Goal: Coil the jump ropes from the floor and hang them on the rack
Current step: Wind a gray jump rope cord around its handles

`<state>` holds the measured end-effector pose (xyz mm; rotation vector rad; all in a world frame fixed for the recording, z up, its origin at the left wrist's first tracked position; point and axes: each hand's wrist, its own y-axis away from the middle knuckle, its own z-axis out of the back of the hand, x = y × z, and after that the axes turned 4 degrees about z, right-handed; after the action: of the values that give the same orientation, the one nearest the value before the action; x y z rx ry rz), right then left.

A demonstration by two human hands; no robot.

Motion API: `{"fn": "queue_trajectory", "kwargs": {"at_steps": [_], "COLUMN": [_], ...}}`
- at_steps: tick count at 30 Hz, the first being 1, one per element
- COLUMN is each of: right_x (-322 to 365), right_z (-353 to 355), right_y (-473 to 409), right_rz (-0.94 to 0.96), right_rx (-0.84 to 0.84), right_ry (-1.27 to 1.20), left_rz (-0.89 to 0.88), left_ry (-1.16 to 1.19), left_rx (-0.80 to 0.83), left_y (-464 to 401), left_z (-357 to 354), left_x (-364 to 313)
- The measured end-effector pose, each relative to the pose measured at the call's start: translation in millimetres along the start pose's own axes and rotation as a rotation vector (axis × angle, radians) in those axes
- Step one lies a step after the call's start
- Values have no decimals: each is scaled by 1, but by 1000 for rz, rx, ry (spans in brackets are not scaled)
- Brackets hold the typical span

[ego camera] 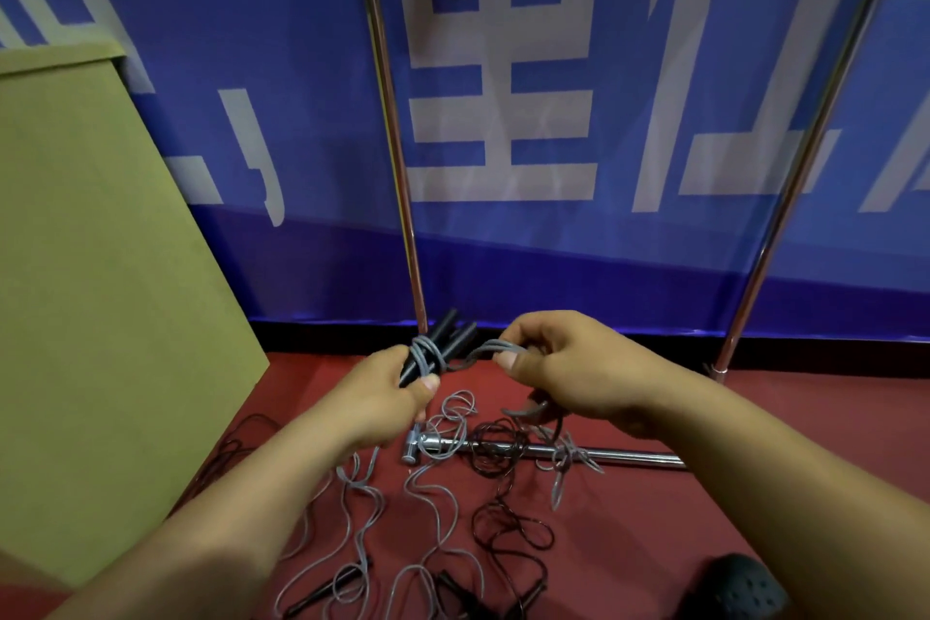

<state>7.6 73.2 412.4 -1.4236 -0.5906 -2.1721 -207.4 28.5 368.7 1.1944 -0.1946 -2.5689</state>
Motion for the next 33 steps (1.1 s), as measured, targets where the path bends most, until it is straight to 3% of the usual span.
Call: {"fn": "queue_trajectory", "kwargs": {"at_steps": [8, 13, 18, 25, 33], "right_x": [-6, -11, -7, 1, 2], "right_z": [5, 15, 16, 19, 22], "right_y": [-6, -15, -8, -4, -5], "right_rz": [132, 92, 30, -179, -23], "right_rx": [-193, -317, -136, 166, 258], "right_ry": [205, 250, 201, -249, -12], "left_rz": [-167, -274, -360, -262, -146], "left_ry": [-185, -245, -445, -494, -515], "left_rx": [200, 257, 274, 247, 330], "left_y": [7, 17, 26, 18, 14], "left_z": [-15, -23, -26, -24, -30], "left_x": [-9, -21, -29, -21, -19]}}
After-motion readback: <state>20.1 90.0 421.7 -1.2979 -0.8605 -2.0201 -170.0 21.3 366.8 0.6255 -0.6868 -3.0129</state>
